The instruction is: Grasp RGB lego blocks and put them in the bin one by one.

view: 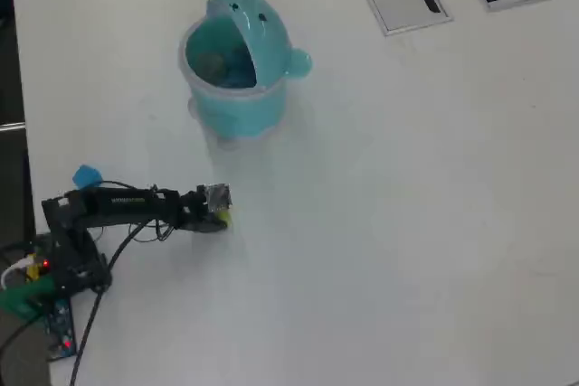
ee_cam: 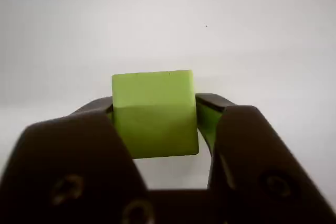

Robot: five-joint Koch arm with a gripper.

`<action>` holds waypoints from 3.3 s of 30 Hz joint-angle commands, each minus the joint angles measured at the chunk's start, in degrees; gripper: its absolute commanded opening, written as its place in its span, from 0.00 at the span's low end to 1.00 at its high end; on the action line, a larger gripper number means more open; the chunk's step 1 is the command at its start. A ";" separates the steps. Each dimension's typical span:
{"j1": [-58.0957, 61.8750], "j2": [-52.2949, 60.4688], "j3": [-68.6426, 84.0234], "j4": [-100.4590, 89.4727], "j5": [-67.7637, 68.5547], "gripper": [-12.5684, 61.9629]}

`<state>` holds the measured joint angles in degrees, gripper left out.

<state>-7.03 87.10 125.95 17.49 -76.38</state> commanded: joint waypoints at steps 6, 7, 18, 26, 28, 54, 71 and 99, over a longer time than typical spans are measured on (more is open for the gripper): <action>-1.32 3.96 -3.34 -4.31 3.60 0.43; -1.76 4.66 -4.04 -4.31 4.31 0.43; -6.42 11.87 -11.25 -5.98 8.26 0.43; -11.69 16.70 -16.26 -6.06 9.76 0.41; -13.36 17.31 -18.63 -6.06 11.25 0.39; -34.98 1.23 -60.38 -5.98 7.21 0.34; -35.77 -14.68 -75.41 -7.03 -0.62 0.34; -31.90 -10.46 -66.36 -4.92 -17.93 0.57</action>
<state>-38.41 71.54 61.96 15.73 -94.39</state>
